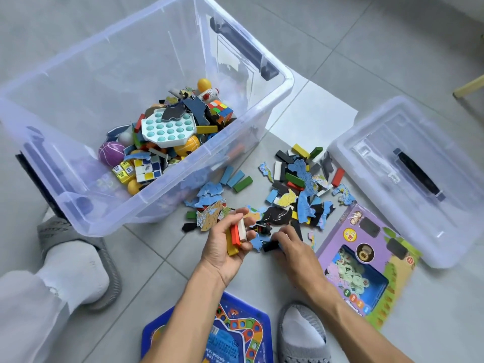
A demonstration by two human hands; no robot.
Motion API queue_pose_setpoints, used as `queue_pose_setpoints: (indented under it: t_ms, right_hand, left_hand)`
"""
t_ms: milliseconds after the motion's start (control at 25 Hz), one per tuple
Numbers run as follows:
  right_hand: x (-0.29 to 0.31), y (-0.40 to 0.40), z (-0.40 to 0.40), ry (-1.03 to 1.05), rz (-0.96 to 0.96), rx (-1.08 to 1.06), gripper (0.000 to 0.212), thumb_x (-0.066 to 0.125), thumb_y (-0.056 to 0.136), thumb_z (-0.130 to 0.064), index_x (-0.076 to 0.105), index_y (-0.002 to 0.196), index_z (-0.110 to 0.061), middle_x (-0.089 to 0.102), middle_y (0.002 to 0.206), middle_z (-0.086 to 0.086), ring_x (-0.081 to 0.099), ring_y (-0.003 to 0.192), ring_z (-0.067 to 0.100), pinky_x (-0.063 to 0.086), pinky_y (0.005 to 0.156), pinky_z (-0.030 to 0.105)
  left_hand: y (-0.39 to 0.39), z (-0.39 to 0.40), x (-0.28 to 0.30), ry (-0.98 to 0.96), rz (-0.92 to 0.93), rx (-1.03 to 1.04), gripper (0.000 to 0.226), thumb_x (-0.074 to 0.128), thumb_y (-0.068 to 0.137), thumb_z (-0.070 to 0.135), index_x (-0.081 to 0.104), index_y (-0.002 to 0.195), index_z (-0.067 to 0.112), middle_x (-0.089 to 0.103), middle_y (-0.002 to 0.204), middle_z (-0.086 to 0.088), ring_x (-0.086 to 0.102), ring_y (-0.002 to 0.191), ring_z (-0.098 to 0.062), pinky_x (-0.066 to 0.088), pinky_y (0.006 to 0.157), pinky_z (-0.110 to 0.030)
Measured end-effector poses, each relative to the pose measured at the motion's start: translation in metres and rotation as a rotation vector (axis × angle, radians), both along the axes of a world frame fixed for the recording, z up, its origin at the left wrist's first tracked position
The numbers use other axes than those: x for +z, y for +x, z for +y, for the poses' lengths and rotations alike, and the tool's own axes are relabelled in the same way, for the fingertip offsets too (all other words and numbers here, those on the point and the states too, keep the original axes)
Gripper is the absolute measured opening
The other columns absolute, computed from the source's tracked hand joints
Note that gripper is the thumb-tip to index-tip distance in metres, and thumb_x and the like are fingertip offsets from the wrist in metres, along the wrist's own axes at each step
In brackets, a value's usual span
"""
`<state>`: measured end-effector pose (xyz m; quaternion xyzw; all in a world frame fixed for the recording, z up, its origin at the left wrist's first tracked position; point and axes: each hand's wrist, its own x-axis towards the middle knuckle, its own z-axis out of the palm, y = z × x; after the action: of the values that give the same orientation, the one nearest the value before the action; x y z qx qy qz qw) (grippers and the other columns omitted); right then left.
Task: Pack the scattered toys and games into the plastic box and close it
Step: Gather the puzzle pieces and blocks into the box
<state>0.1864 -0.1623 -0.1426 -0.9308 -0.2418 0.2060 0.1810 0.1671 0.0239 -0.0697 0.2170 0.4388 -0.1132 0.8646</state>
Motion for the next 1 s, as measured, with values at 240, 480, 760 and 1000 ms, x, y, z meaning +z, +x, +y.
queue_pose_setpoints:
  t_ms: [240,480,760,1000]
  right_hand:
    - [0.022,0.002,0.014,0.402,0.466,-0.613,0.017,0.069,0.087,-0.009,0.064,0.102,-0.016,0.059,0.086,0.003,0.055,0.061,0.013,0.049,0.053,0.031]
    - [0.167,0.013,0.067,1.099,1.205,-0.833,0.017,0.067,0.078,0.001,0.068,0.091,-0.011,0.068,0.091,0.011,0.051,0.056,0.017,0.039,0.042,0.025]
    - [0.295,0.077,0.186,1.167,1.230,-0.884,0.017,0.043,0.089,-0.003,0.055,0.100,-0.007,0.053,0.090,0.015,0.057,0.076,0.028,0.051,0.079,0.035]
    - [0.273,0.069,0.159,1.152,1.188,-0.911,0.047,0.036,0.104,-0.021,0.040,0.143,0.004,0.042,0.148,0.022,0.046,0.133,0.037,0.042,0.108,0.043]
  left_hand:
    - [-0.011,-0.008,0.004,0.116,0.111,-0.003,0.012,0.057,0.089,0.006,0.064,0.091,0.015,0.066,0.078,-0.006,0.059,0.050,-0.014,0.035,0.035,-0.014]
    - [-0.033,0.008,0.082,0.063,-0.030,0.165,0.022,0.067,0.083,0.021,0.065,0.103,0.014,0.064,0.078,-0.005,0.057,0.055,-0.012,0.035,0.036,-0.016]
    - [0.006,0.096,0.195,0.200,-0.236,0.430,0.042,0.050,0.094,0.045,0.061,0.103,0.005,0.061,0.081,-0.011,0.057,0.067,-0.019,0.054,0.066,-0.028]
    - [-0.022,0.104,0.190,0.217,-0.239,0.457,0.062,0.039,0.098,0.047,0.042,0.140,0.001,0.050,0.140,-0.022,0.049,0.129,-0.034,0.041,0.105,-0.043]
